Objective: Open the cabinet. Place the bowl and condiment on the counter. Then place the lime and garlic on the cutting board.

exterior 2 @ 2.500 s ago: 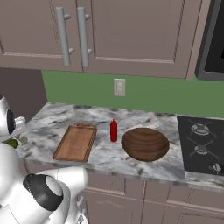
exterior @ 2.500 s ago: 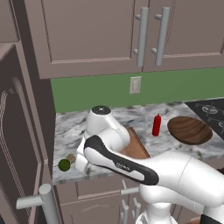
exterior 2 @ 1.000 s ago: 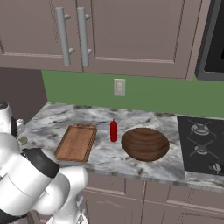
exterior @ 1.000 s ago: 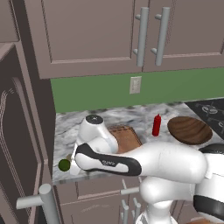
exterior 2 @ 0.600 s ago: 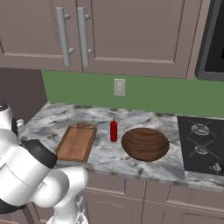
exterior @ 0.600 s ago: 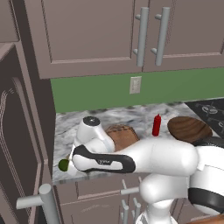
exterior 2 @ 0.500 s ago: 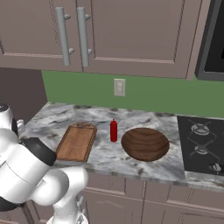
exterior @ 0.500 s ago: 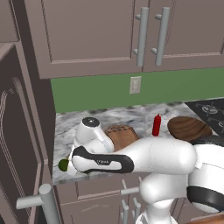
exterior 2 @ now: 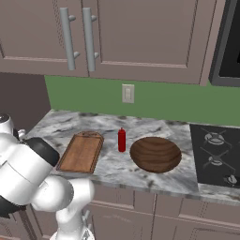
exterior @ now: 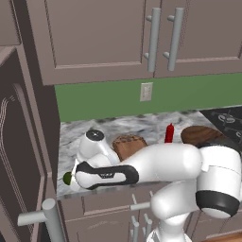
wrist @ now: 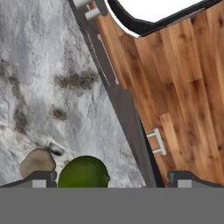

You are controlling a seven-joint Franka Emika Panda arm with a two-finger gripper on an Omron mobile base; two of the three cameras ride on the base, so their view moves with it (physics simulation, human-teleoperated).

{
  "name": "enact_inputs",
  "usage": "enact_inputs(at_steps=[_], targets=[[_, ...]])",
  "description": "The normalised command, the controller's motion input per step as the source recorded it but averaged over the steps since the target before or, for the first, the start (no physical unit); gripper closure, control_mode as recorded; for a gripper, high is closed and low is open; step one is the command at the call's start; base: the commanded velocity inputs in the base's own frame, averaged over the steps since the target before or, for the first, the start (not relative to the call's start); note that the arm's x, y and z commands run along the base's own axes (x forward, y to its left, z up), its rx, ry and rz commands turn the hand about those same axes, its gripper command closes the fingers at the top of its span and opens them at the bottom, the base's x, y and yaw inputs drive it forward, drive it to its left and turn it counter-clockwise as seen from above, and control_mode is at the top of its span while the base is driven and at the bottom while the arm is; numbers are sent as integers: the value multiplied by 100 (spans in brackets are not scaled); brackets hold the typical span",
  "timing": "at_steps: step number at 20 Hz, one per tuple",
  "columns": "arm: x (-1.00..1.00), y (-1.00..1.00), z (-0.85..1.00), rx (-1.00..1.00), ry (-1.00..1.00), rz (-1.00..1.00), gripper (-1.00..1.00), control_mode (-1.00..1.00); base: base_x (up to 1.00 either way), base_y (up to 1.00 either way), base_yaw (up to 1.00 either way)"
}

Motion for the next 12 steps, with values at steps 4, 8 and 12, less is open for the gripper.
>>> enact_inputs(at_steps=[4, 8, 12], targets=[[8, 11, -2, 0, -1, 0, -100, -100, 0, 0, 0], [9, 8, -3, 0, -2, 0, -100, -100, 0, 0, 0], [15, 0, -12, 0, -6, 0, -100, -100, 0, 0, 0]])
